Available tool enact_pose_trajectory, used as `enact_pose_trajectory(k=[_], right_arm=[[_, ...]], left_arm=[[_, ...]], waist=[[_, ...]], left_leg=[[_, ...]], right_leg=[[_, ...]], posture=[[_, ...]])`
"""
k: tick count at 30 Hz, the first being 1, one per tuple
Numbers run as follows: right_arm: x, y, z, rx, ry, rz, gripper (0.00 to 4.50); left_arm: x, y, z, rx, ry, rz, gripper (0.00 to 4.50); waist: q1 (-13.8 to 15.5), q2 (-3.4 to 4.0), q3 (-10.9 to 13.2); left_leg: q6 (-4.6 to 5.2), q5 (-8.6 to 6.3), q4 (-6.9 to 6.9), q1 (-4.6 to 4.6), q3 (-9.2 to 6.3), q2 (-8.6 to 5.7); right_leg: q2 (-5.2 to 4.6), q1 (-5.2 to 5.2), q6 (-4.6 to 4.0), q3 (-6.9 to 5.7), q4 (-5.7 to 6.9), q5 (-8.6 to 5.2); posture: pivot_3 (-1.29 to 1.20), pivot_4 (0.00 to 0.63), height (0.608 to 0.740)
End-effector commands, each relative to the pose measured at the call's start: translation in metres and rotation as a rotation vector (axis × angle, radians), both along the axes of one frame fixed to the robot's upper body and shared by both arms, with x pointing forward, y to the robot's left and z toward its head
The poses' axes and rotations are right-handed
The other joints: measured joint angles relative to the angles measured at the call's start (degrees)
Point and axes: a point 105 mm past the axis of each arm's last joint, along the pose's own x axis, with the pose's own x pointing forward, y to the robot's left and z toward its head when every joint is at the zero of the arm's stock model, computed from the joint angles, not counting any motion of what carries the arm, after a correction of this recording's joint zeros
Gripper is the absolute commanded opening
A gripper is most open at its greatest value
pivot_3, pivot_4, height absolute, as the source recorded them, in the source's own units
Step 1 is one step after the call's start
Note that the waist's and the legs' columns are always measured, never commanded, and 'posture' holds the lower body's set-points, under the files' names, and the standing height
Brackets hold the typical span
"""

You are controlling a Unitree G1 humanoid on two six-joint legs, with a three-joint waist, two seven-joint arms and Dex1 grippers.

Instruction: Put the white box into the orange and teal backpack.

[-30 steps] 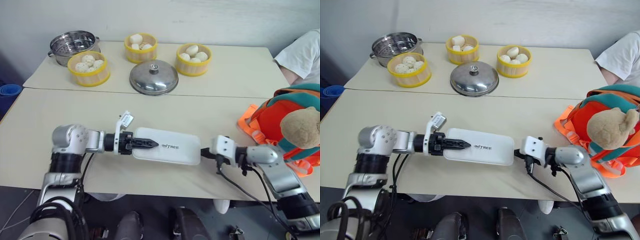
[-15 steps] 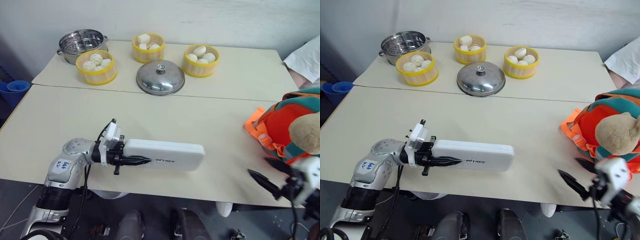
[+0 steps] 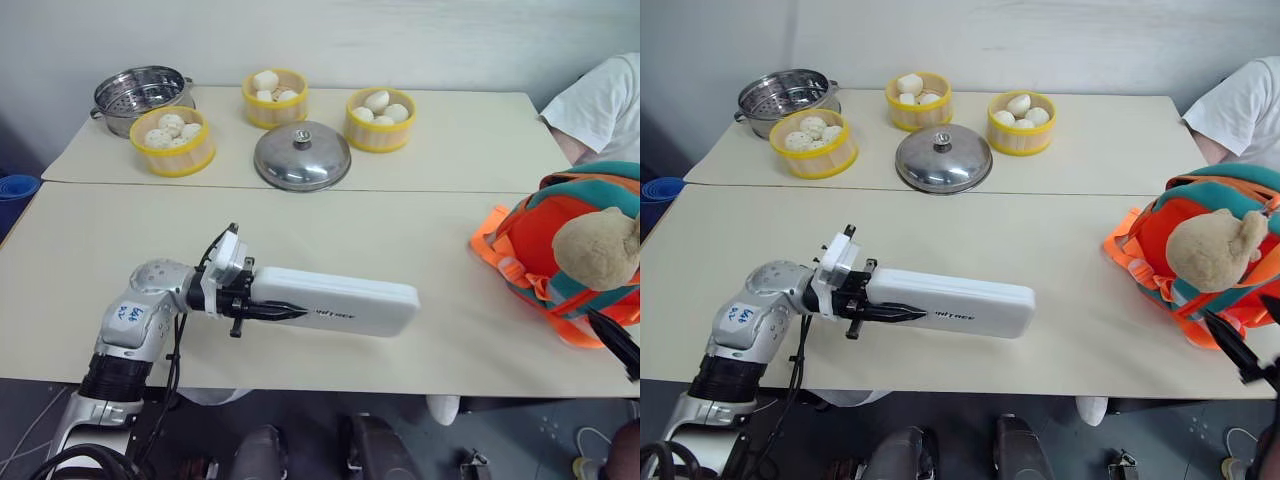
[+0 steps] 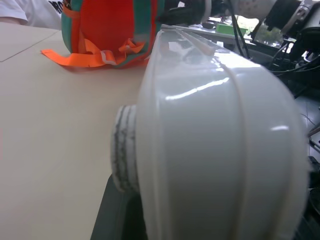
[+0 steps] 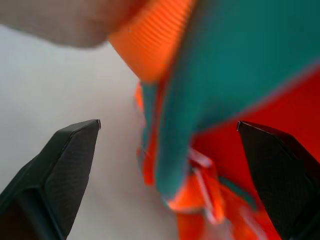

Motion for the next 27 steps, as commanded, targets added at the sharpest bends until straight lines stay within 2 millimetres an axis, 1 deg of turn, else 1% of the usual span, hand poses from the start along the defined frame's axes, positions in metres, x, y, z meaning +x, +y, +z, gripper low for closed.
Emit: enact_pose_trajectory(k=[1,5,6,8,10,12,13,16,18,20,22,23,25,27], right_arm=[[0.019,0.018,0.001,0.015,-0.008,0.079,3.63],[0.039,0.040,0.009,0.024,-0.046,0.169,2.29],[0.044,0.049,0.011,0.023,-0.055,0.200,1.89],[0.055,0.068,0.015,0.031,-0.084,0.262,1.23],[0.067,0.096,0.018,0.041,-0.116,0.351,0.53],[0.074,0.128,0.022,0.066,-0.141,0.458,0.00],[0.076,0.142,0.024,0.074,-0.154,0.501,0.00],[0.073,0.195,0.036,0.133,-0.193,0.697,0.00],[0.063,0.223,0.044,0.175,-0.195,0.831,0.00],[0.048,0.242,0.052,0.236,-0.177,0.950,0.00],[0.032,0.252,0.057,0.285,-0.135,1.041,0.00],[0.021,0.254,0.058,0.301,-0.097,1.090,0.00],[0.001,0.250,0.057,0.312,-0.005,1.167,0.00],[-0.011,0.237,0.061,0.333,0.080,1.192,0.00]], left_arm=[[-0.003,0.007,0.016,-0.026,-0.047,0.007,1.24],[-0.004,0.010,0.029,-0.079,-0.040,0.057,1.24],[-0.004,0.012,0.031,-0.096,-0.031,0.074,1.24],[-0.005,0.018,0.031,-0.108,-0.008,0.115,1.24],[-0.006,0.028,0.027,-0.099,0.024,0.152,1.24],[-0.006,0.039,0.024,-0.102,0.054,0.194,1.24],[-0.004,0.043,0.023,-0.107,0.067,0.215,1.24],[0.000,0.063,0.018,-0.113,0.108,0.301,1.24],[0.002,0.075,0.015,-0.110,0.129,0.350,1.24],[0.002,0.084,0.015,-0.110,0.141,0.388,1.24],[0.002,0.090,0.016,-0.114,0.147,0.420,1.24],[0.001,0.095,0.017,-0.115,0.150,0.438,1.24],[-0.002,0.103,0.019,-0.115,0.156,0.470,1.24],[-0.007,0.112,0.021,-0.110,0.165,0.495,1.24]], waist=[[0.2,0.02,0.0],[0.2,0.04,0.0],[0.1,0.04,0.0],[-0.2,0.04,0.0],[-0.6,0.02,0.0],[-1.2,0.02,0.0],[-1.4,0.01,0.0],[-1.5,0.03,0.1],[-1.7,0.04,0.1],[-1.5,0.03,0.1],[-1.4,0.02,0.1],[-1.3,0.02,0.1],[-1.1,0.02,0.1],[-0.9,0.01,0.1]], left_leg=[[-0.02,0.00,0.00,-0.04,0.00,0.01],[0.02,-0.02,0.19,-0.15,0.04,-0.02],[0.05,-0.03,0.23,-0.15,0.06,-0.04],[0.09,-0.03,0.26,-0.11,0.08,-0.06],[0.09,-0.03,0.24,-0.02,0.14,-0.05],[0.02,0.00,0.19,0.04,0.15,-0.01],[-0.01,0.02,0.18,0.03,0.12,-0.01],[-0.16,0.10,0.14,-0.02,0.10,0.01],[-0.29,0.16,0.12,-0.01,0.12,0.02],[-0.29,0.15,0.10,-0.05,0.10,0.03],[-0.23,0.11,0.11,-0.10,0.07,0.03],[-0.14,0.06,0.12,-0.14,0.03,0.00],[0.03,-0.07,0.15,-0.22,-0.07,-0.02],[0.12,-0.17,0.15,-0.29,-0.20,-0.08]], right_leg=[[0.02,-0.03,0.01,0.00,0.00,-0.02],[-0.08,-0.03,0.13,0.01,-0.01,-0.01],[-0.11,-0.03,0.16,0.02,-0.01,0.00],[-0.14,0.01,0.21,0.04,-0.01,0.03],[-0.14,0.03,0.22,0.11,0.05,0.04],[-0.08,0.00,0.20,0.12,0.14,0.03],[-0.07,-0.03,0.17,0.10,0.19,0.01],[-0.05,-0.14,0.12,0.09,0.28,-0.01],[-0.05,-0.16,0.11,0.10,0.28,-0.02],[-0.08,-0.19,0.10,0.06,0.28,-0.03],[-0.12,-0.21,0.09,0.03,0.25,-0.03],[-0.18,-0.21,0.09,-0.02,0.23,-0.03],[-0.28,-0.21,0.09,-0.11,0.18,-0.03],[-0.40,-0.19,0.08,-0.22,0.08,-0.03]], posture=[[0.00,0.150,0.740],[0.00,0.150,0.740],[0.00,0.150,0.740],[0.00,0.150,0.740],[0.00,0.150,0.740],[0.00,0.150,0.740],[0.00,0.150,0.740],[0.00,0.150,0.740],[0.00,0.150,0.740],[0.00,0.150,0.740],[0.00,0.150,0.740],[0.00,0.150,0.740],[0.00,0.150,0.740],[0.00,0.150,0.740]])
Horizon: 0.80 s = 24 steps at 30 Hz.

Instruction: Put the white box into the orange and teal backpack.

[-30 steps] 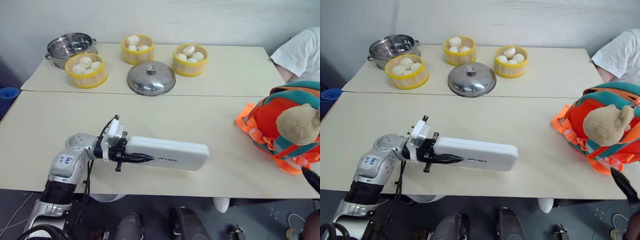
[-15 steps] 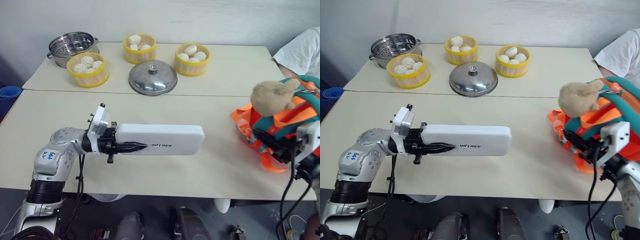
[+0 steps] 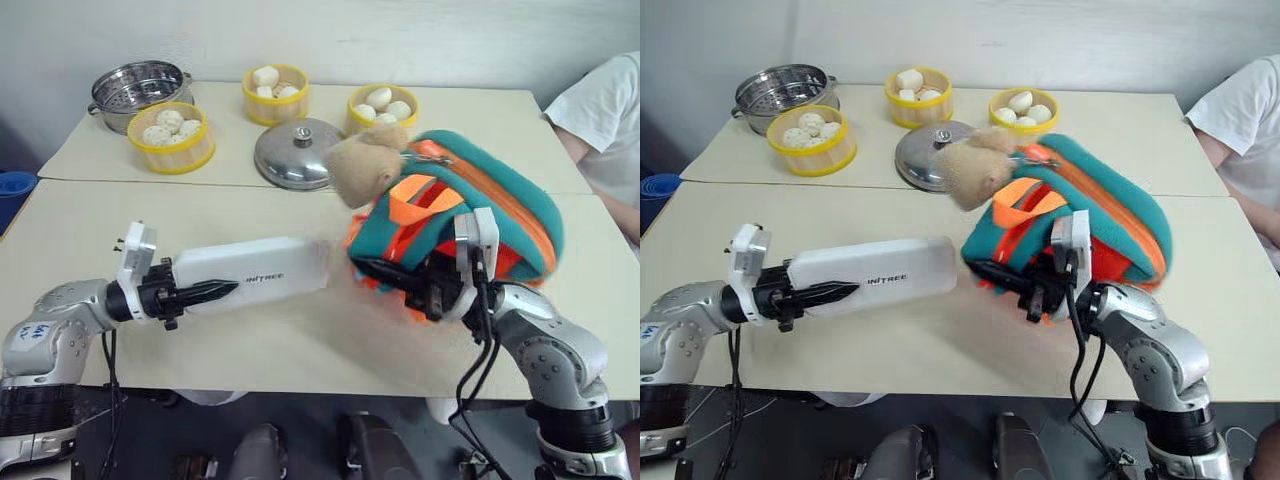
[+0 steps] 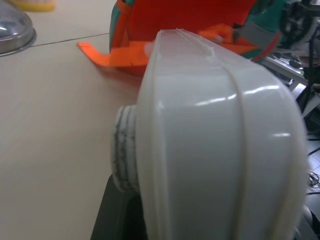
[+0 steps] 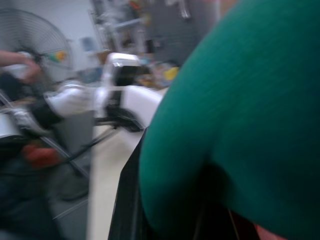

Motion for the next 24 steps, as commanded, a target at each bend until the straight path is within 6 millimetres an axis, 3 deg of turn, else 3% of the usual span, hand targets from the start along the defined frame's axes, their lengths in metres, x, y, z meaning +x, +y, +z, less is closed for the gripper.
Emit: enact_pose_trajectory(k=[1,6,9,12,15,19,24], right_arm=[[-0.028,-0.018,0.018,-0.001,0.067,0.097,0.00],[-0.022,-0.052,0.020,-0.082,0.133,-0.014,0.00],[-0.015,-0.064,0.010,-0.143,0.147,-0.061,0.00],[-0.015,-0.068,0.003,-0.180,0.155,-0.057,0.00],[-0.015,-0.071,-0.001,-0.193,0.161,-0.048,0.00],[-0.012,-0.072,-0.002,-0.202,0.149,-0.045,0.00],[-0.009,-0.070,-0.001,-0.195,0.126,-0.057,0.00]], left_arm=[[-0.010,0.016,0.017,-0.014,-0.036,0.037,1.24],[-0.021,0.026,0.042,-0.089,-0.054,0.068,1.24],[-0.019,0.010,0.073,-0.165,-0.154,0.022,1.24],[-0.005,-0.009,0.092,-0.180,-0.265,-0.003,1.24],[0.009,-0.031,0.097,-0.152,-0.332,-0.069,1.24],[0.032,-0.061,0.088,-0.019,-0.417,-0.174,1.24],[0.026,-0.070,0.087,0.036,-0.405,-0.350,1.24]], waist=[[0.1,-0.01,0.0],[0.6,-0.10,0.0],[1.2,-0.17,0.1],[1.7,-0.17,0.1],[1.9,-0.18,0.1],[2.4,-0.18,0.1],[2.1,-0.18,0.1]], left_leg=[[0.02,-0.06,0.00,0.00,-0.03,0.00],[0.08,-0.11,-0.02,-0.07,-0.11,-0.01],[0.07,-0.09,-0.01,-0.07,-0.13,0.00],[0.12,0.02,0.06,-0.10,-0.13,-0.03],[0.14,0.05,0.11,-0.07,-0.10,-0.06],[0.14,0.06,0.13,-0.07,-0.03,-0.06],[0.07,0.08,0.09,-0.09,0.08,0.03]], right_leg=[[-0.03,0.04,-0.01,-0.03,-0.07,-0.01],[-0.10,0.08,-0.06,-0.12,-0.27,-0.03],[-0.09,0.09,-0.09,-0.14,-0.27,-0.05],[-0.13,0.15,-0.04,-0.20,-0.25,-0.03],[-0.12,0.24,0.05,-0.21,-0.25,0.03],[-0.02,0.23,0.08,-0.18,-0.26,0.04],[0.17,0.15,0.08,-0.09,-0.25,0.04]], posture=[[0.00,0.150,0.740],[0.00,0.150,0.740],[0.00,0.150,0.740],[0.00,0.150,0.740],[0.00,0.150,0.740],[0.00,0.150,0.740],[0.00,0.150,0.740]])
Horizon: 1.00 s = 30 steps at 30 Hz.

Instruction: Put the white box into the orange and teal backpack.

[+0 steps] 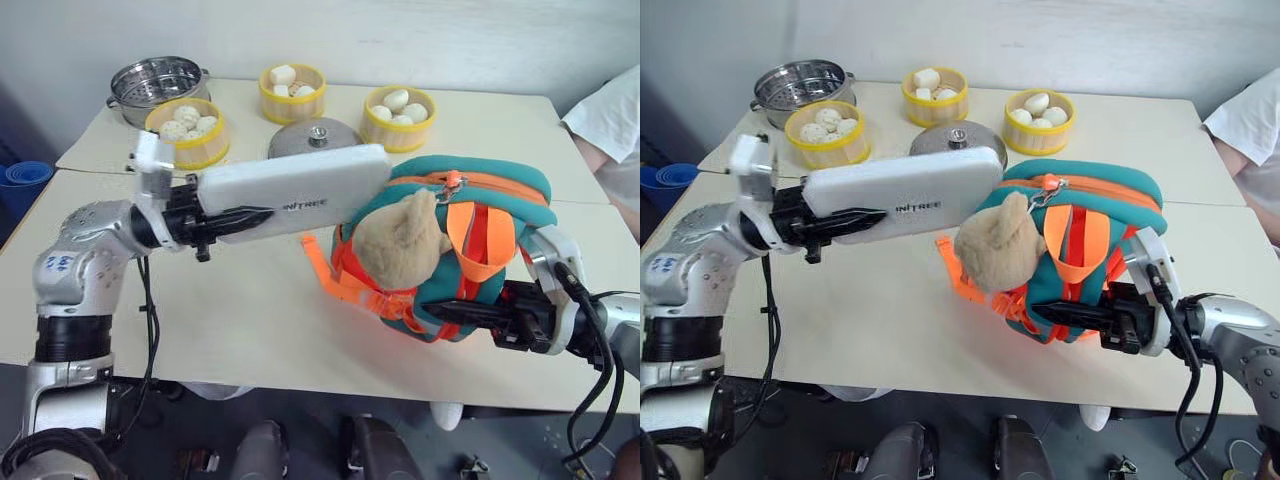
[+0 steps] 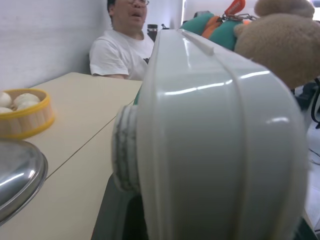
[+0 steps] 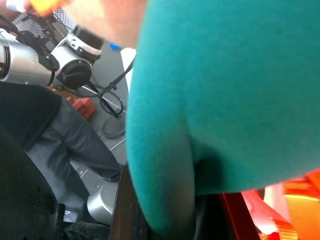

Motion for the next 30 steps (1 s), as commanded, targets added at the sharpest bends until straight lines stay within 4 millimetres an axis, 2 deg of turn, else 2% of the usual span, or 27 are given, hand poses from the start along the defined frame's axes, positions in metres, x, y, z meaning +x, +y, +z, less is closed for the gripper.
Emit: enact_pose_trajectory(k=[1,4,8,12,13,15,16,17,19,21,22,26,28,30], right_arm=[[0.000,0.003,0.007,0.017,-0.048,0.003,0.00],[0.002,0.004,0.006,0.021,-0.056,-0.006,0.00],[0.003,0.009,0.004,0.031,-0.060,-0.004,0.00],[0.004,0.010,0.003,0.030,-0.060,0.006,0.00],[0.004,0.010,0.003,0.029,-0.061,0.008,0.00],[0.005,0.010,0.002,0.018,-0.067,0.014,0.00],[0.005,0.011,0.002,0.016,-0.069,0.015,0.00],[0.006,0.011,0.002,0.015,-0.071,0.017,0.00],[0.006,0.013,0.001,0.014,-0.074,0.018,0.00],[0.005,0.014,0.000,0.010,-0.078,0.019,0.00],[0.005,0.014,0.000,0.009,-0.079,0.019,0.00],[0.007,0.010,-0.002,0.012,-0.097,-0.030,0.00],[0.009,0.011,-0.001,0.020,-0.103,-0.045,0.00],[0.011,0.011,-0.001,0.037,-0.116,-0.066,0.00]], left_arm=[[-0.011,-0.002,0.007,0.096,-0.052,-0.113,1.24],[-0.010,-0.002,0.007,0.175,-0.076,-0.139,1.24],[0.001,-0.030,-0.001,0.347,-0.168,-0.199,1.24],[0.031,-0.090,0.005,0.359,-0.184,-0.146,1.24],[0.033,-0.102,0.006,0.348,-0.183,-0.147,1.24],[0.037,-0.145,0.008,0.289,-0.158,-0.164,1.24],[0.037,-0.160,0.007,0.278,-0.150,-0.169,1.24],[0.036,-0.172,0.004,0.273,-0.145,-0.183,1.24],[0.033,-0.184,-0.003,0.269,-0.134,-0.205,1.24],[0.030,-0.188,-0.007,0.246,-0.108,-0.228,1.94],[0.029,-0.189,-0.008,0.240,-0.102,-0.233,2.14],[0.039,-0.147,-0.002,0.193,-0.075,-0.183,3.27],[0.035,-0.122,0.006,0.140,-0.081,-0.223,3.79],[0.035,-0.097,0.009,0.120,-0.081,-0.237,3.79]], waist=[[0.0,-0.02,0.0],[0.1,-0.02,0.0],[0.5,-0.02,0.0],[1.5,-0.03,0.0],[1.5,-0.03,0.0],[1.5,-0.03,0.0],[1.5,-0.03,0.0],[1.4,-0.03,0.0],[0.8,-0.03,0.0],[0.5,-0.03,0.0],[0.4,-0.03,0.0],[0.1,-0.03,0.0],[-0.6,-0.03,0.0],[-1.1,-0.03,0.0]], left_leg=[[-0.01,0.00,0.00,-0.01,-0.01,0.01],[-0.02,0.01,0.02,-0.08,-0.02,0.02],[0.01,0.00,0.12,-0.10,-0.01,-0.01],[0.11,0.02,0.28,-0.16,-0.11,-0.07],[0.16,0.02,0.36,-0.24,-0.13,-0.10],[0.23,-0.01,0.47,-0.44,-0.12,-0.11],[0.24,-0.02,0.56,-0.53,-0.12,-0.09],[0.26,-0.02,0.63,-0.64,-0.13,-0.08],[0.21,0.00,0.66,-0.79,-0.10,-0.09],[0.07,0.05,0.63,-0.81,-0.10,-0.11],[0.02,0.08,0.60,-0.83,-0.11,-0.11],[-0.04,0.15,0.62,-0.73,-0.14,-0.09],[0.01,0.19,0.62,-0.66,-0.12,-0.09],[-0.07,0.27,0.59,-0.66,-0.14,-0.07]], right_leg=[[0.01,-0.02,-0.01,0.00,0.01,-0.01],[0.02,-0.06,-0.01,-0.01,-0.01,-0.01],[0.01,-0.03,0.01,0.01,-0.02,0.00],[0.01,0.02,0.11,0.00,-0.01,0.06],[0.00,0.02,0.17,0.01,-0.01,0.09],[0.01,-0.11,0.24,0.04,-0.03,0.13],[0.02,-0.16,0.25,0.03,-0.02,0.13],[0.03,-0.24,0.26,0.02,-0.03,0.14],[0.03,-0.46,0.28,0.07,-0.01,0.15],[0.12,-0.66,0.28,0.22,0.11,0.15],[0.18,-0.76,0.28,0.33,0.16,0.15],[0.23,-0.81,0.24,0.40,0.40,0.13],[0.24,-0.80,0.22,0.47,0.52,0.15],[0.24,-0.81,0.19,0.45,0.57,0.15]], posture=[[0.00,0.150,0.740],[0.00,0.150,0.740],[0.00,0.150,0.740],[0.00,0.150,0.740],[0.00,0.150,0.740],[0.00,0.150,0.740],[0.00,0.150,0.740],[0.00,0.150,0.740],[0.00,0.150,0.740],[0.00,0.150,0.740],[0.00,0.150,0.740],[0.00,0.150,0.740],[0.00,0.150,0.740],[0.00,0.150,0.740]])
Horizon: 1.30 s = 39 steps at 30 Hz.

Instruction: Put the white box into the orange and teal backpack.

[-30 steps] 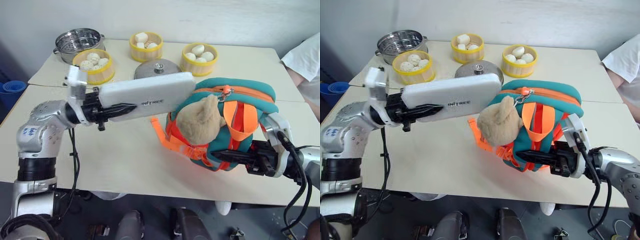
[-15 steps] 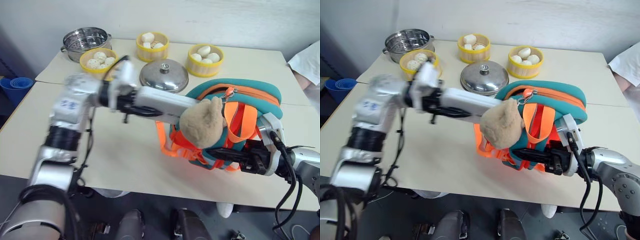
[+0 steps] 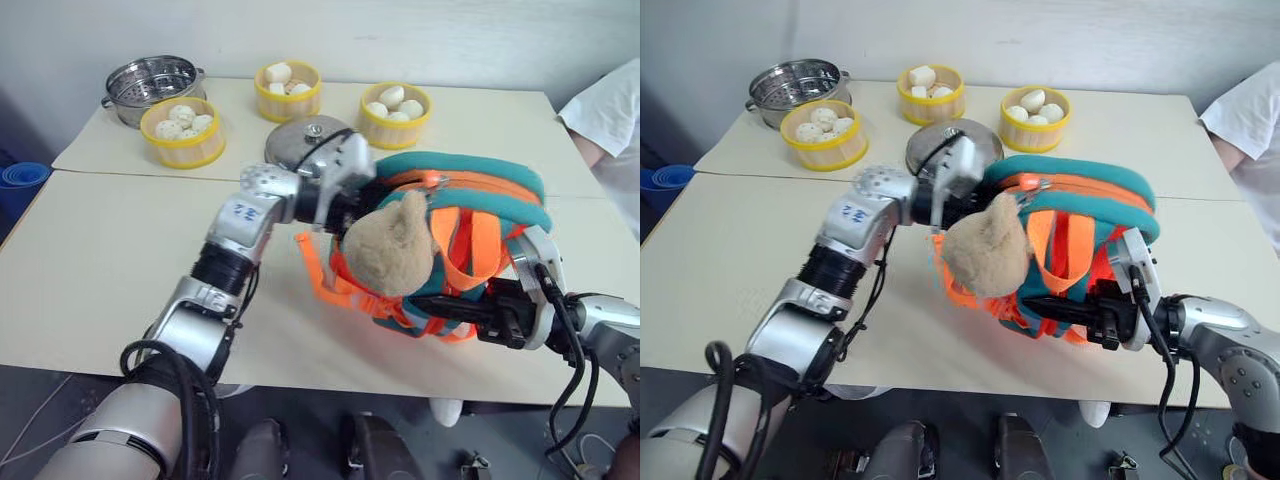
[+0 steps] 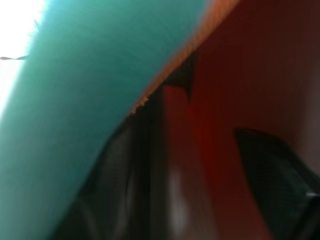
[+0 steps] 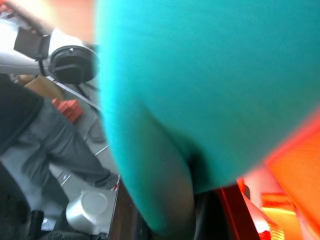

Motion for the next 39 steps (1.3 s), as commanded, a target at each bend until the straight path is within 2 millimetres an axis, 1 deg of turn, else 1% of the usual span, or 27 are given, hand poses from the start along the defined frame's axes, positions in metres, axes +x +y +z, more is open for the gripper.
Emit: enact_pose_trajectory(k=[1,3,4,6,8,11,13,15,17,22,25,26,29,31,33,35,36,39], right_arm=[[0.000,0.003,0.007,0.022,-0.063,-0.020,0.00],[0.001,0.005,0.006,0.029,-0.068,-0.027,0.00],[0.001,0.006,0.006,0.029,-0.069,-0.027,0.00],[0.001,0.007,0.005,0.029,-0.070,-0.027,0.00],[0.002,0.008,0.004,0.028,-0.070,-0.027,0.00],[0.003,0.010,0.002,0.022,-0.066,-0.021,0.00],[0.003,0.012,0.000,0.017,-0.063,-0.012,0.00],[0.003,0.013,0.000,0.015,-0.061,-0.007,0.00],[0.003,0.013,0.000,0.015,-0.061,-0.005,0.00],[0.004,0.014,0.001,0.015,-0.064,-0.003,0.00],[0.004,0.014,0.001,0.016,-0.066,-0.006,0.00],[0.004,0.014,0.001,0.016,-0.067,-0.007,0.00],[0.005,0.014,0.002,0.020,-0.070,-0.013,0.00],[0.005,0.014,0.002,0.022,-0.072,-0.016,0.00],[0.005,0.014,0.003,0.027,-0.073,-0.027,0.00],[0.005,0.009,0.003,0.032,-0.070,-0.051,0.00],[0.006,0.007,0.003,0.035,-0.068,-0.063,0.00],[0.005,-0.001,0.002,0.041,-0.061,-0.105,0.00]], left_arm=[[-0.006,0.041,0.023,-0.084,-0.037,-0.048,3.79],[-0.010,0.063,0.022,-0.059,-0.016,-0.061,3.79],[-0.016,0.070,0.021,-0.035,-0.023,-0.087,3.79],[-0.028,0.073,0.025,-0.017,-0.076,-0.129,3.79],[-0.037,0.066,0.032,-0.041,-0.139,-0.149,3.79],[-0.056,0.048,0.040,-0.109,-0.203,-0.201,3.79],[-0.070,0.034,0.043,-0.158,-0.218,-0.236,3.79],[-0.084,0.025,0.043,-0.193,-0.217,-0.274,3.79],[-0.088,0.018,0.040,-0.201,-0.231,-0.268,3.79],[-0.088,0.007,0.025,-0.183,-0.252,-0.250,3.79],[-0.086,0.004,0.022,-0.195,-0.266,-0.227,3.18],[-0.086,0.004,0.020,-0.193,-0.268,-0.221,2.92],[-0.081,0.004,0.019,-0.193,-0.269,-0.185,1.99],[-0.078,0.008,0.025,-0.218,-0.256,-0.167,1.33],[-0.071,0.023,0.037,-0.251,-0.236,-0.119,0.77],[-0.059,0.047,0.051,-0.271,-0.226,-0.039,0.27],[-0.055,0.056,0.055,-0.272,-0.225,-0.010,0.10],[-0.036,0.083,0.066,-0.243,-0.257,0.117,0.04]], waist=[[-0.2,0.00,0.0],[0.0,0.00,0.0],[0.0,0.00,0.0],[0.1,0.01,0.0],[0.6,0.00,0.0],[1.5,0.00,0.0],[1.5,0.00,0.0],[1.4,0.01,0.0],[1.1,0.01,0.0],[1.0,0.01,0.0],[1.2,0.01,0.0],[1.3,0.01,0.0],[1.4,0.01,0.0],[1.4,0.01,0.0],[1.3,0.01,0.0],[1.1,0.01,0.0],[1.0,0.01,0.0],[1.1,0.01,0.0]], left_leg=[[-0.25,0.14,-0.01,0.00,0.00,0.01],[-0.35,0.20,-0.05,-0.01,-0.01,0.00],[-0.36,0.20,-0.07,-0.01,-0.02,0.00],[-0.36,0.20,-0.09,-0.02,-0.02,-0.03],[-0.31,0.18,-0.04,-0.08,-0.05,-0.06],[-0.14,0.09,0.14,-0.18,-0.09,-0.07],[-0.08,0.05,0.20,-0.17,-0.09,-0.10],[-0.07,0.04,0.20,-0.14,-0.08,-0.10],[-0.09,0.05,0.19,-0.11,-0.05,-0.06],[-0.12,0.07,0.19,-0.02,-0.06,-0.05],[-0.12,0.07,0.19,-0.03,-0.05,-0.05],[-0.13,0.07,0.19,-0.03,-0.05,-0.05],[-0.12,0.07,0.19,-0.04,-0.05,-0.06],[-0.12,0.07,0.19,-0.03,-0.05,-0.06],[-0.11,0.07,0.19,-0.03,-0.05,-0.06],[-0.12,0.07,0.19,-0.03,-0.05,-0.04],[-0.12,0.07,0.19,-0.03,-0.05,-0.03],[-0.12,0.07,0.18,-0.03,-0.07,-0.02]], right_leg=[[0.00,-0.01,-0.01,0.00,0.01,-0.01],[0.00,-0.03,-0.02,-0.03,-0.01,-0.01],[0.01,-0.03,-0.03,-0.05,-0.03,-0.02],[-0.02,-0.03,-0.03,-0.05,-0.05,-0.02],[-0.10,-0.02,-0.03,-0.06,-0.07,-0.02],[-0.15,0.00,0.01,-0.09,-0.08,0.01],[-0.18,0.03,0.03,-0.08,-0.08,0.02],[-0.17,0.05,0.04,-0.04,-0.06,0.02],[-0.10,0.04,0.04,0.00,-0.03,0.02],[-0.02,0.07,0.04,0.03,0.04,0.02],[-0.03,0.07,0.04,0.03,0.01,0.02],[-0.03,0.07,0.04,0.03,0.00,0.02],[-0.04,0.07,0.04,0.03,0.00,0.02],[-0.04,0.08,0.04,0.03,-0.01,0.02],[-0.04,0.08,0.04,0.03,0.00,0.02],[-0.03,0.07,0.04,0.04,0.02,0.02],[-0.01,0.06,0.04,0.03,0.04,0.02],[-0.01,0.07,0.03,0.00,0.03,0.02]], posture=[[0.00,0.150,0.740],[0.00,0.150,0.740],[0.00,0.150,0.740],[0.00,0.150,0.740],[0.00,0.150,0.740],[0.00,0.150,0.740],[0.00,0.150,0.740],[0.00,0.150,0.740],[0.00,0.150,0.740],[0.00,0.150,0.740],[0.00,0.150,0.740],[0.00,0.150,0.740],[0.00,0.150,0.740],[0.00,0.150,0.740],[0.00,0.150,0.740],[0.00,0.150,0.740],[0.00,0.150,0.740],[0.00,0.150,0.740]])
